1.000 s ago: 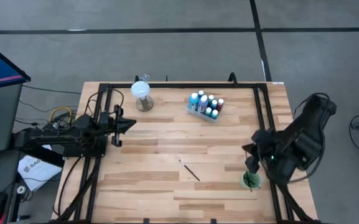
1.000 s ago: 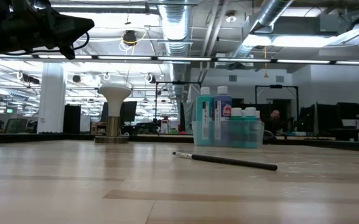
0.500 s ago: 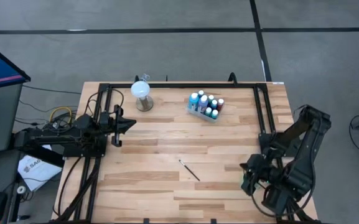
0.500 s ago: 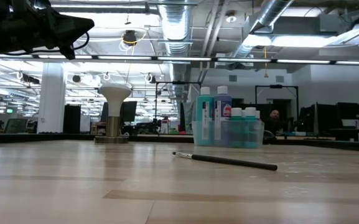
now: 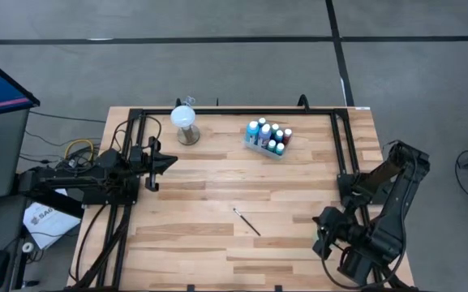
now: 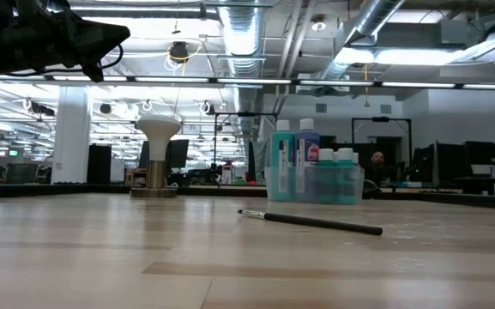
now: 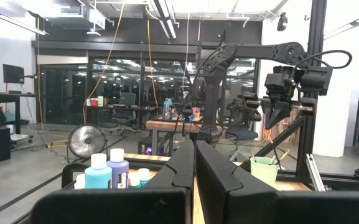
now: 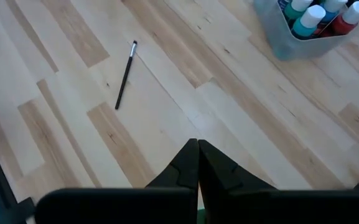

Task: Pick & Place Paint Supplies
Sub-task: Put the highlighter brush into the green cup, then put the eyeshadow brush into the green cup

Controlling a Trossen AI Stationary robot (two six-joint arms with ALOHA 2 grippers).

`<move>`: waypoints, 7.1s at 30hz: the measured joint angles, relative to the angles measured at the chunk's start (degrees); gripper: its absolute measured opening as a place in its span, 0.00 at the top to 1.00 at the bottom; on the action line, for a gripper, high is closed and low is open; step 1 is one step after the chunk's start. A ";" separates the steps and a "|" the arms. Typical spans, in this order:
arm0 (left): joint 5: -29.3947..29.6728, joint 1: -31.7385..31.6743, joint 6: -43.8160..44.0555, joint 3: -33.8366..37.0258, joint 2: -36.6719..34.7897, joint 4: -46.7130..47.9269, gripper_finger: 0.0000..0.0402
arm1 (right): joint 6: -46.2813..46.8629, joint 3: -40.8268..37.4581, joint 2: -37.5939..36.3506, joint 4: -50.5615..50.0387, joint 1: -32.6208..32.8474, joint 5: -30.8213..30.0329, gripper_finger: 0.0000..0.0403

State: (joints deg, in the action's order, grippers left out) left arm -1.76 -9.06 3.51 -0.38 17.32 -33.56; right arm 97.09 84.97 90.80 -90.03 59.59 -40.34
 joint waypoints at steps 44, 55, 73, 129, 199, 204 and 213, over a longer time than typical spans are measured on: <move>0.02 0.00 -0.01 0.01 -0.01 0.00 1.00 | -47.35 0.02 20.27 27.55 -28.57 40.37 0.81; 0.01 0.00 -0.01 0.01 -0.02 -0.04 1.00 | -49.88 -0.04 23.89 27.69 -28.73 43.27 0.69; 0.02 0.00 0.00 0.02 -0.02 -0.26 1.00 | -50.09 -12.11 23.12 40.37 -29.38 44.90 0.35; 0.01 0.00 0.00 0.02 -0.02 -0.96 1.00 | -3.42 -10.58 -13.84 0.07 -10.11 -1.54 1.00; 0.02 0.00 -0.01 0.01 -0.01 -1.47 1.00 | -82.19 49.55 66.57 70.11 -30.62 25.03 0.50; 0.00 0.00 -0.02 0.00 0.00 -1.46 1.00 | -78.82 50.08 67.52 69.55 -29.84 23.71 0.53; 0.00 0.00 0.00 0.02 0.00 -1.46 1.00 | -76.41 49.96 66.34 66.00 -29.57 21.05 0.64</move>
State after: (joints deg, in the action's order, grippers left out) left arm -1.76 -9.06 3.51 -0.36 17.32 -35.03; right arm 20.69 134.93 157.14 -24.03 30.03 -19.29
